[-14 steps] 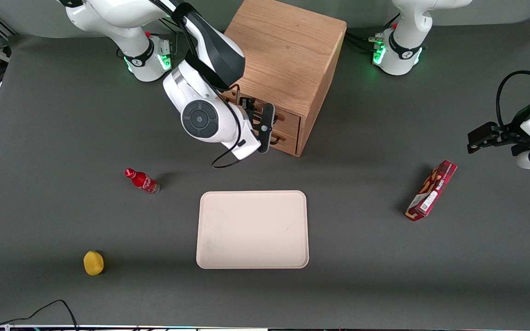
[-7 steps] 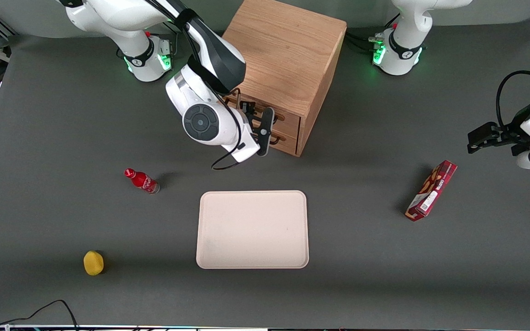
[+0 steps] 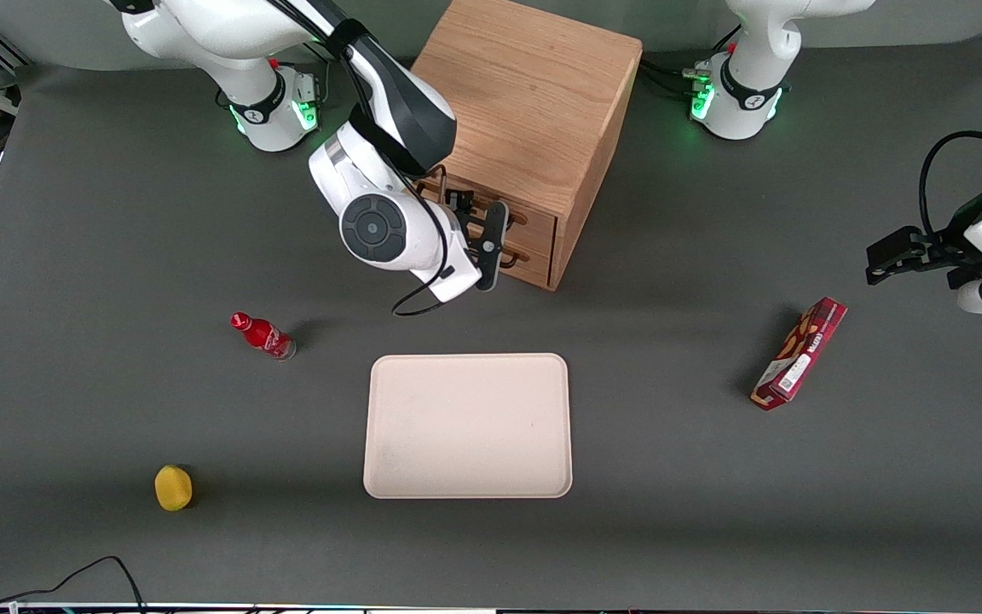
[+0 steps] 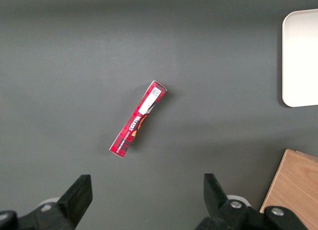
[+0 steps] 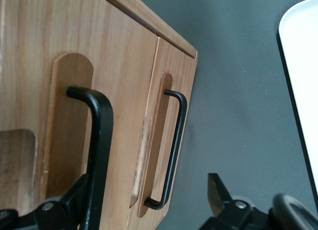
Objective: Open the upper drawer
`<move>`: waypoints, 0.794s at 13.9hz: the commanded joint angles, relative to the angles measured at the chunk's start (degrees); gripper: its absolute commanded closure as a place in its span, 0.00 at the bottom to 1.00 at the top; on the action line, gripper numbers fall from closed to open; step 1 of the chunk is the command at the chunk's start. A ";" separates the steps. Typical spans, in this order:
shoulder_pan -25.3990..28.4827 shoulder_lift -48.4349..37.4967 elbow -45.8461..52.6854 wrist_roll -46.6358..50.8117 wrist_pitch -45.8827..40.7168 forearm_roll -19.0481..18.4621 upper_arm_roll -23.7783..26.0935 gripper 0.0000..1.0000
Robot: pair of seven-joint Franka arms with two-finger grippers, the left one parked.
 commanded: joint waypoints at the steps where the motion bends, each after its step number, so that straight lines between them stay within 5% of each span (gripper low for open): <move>1: -0.58 0.18 0.08 0.12 1.15 -2.16 -0.42 0.00; 11: -3.65 1.67 2.45 -2.17 1.15 -3.04 -1.13 0.00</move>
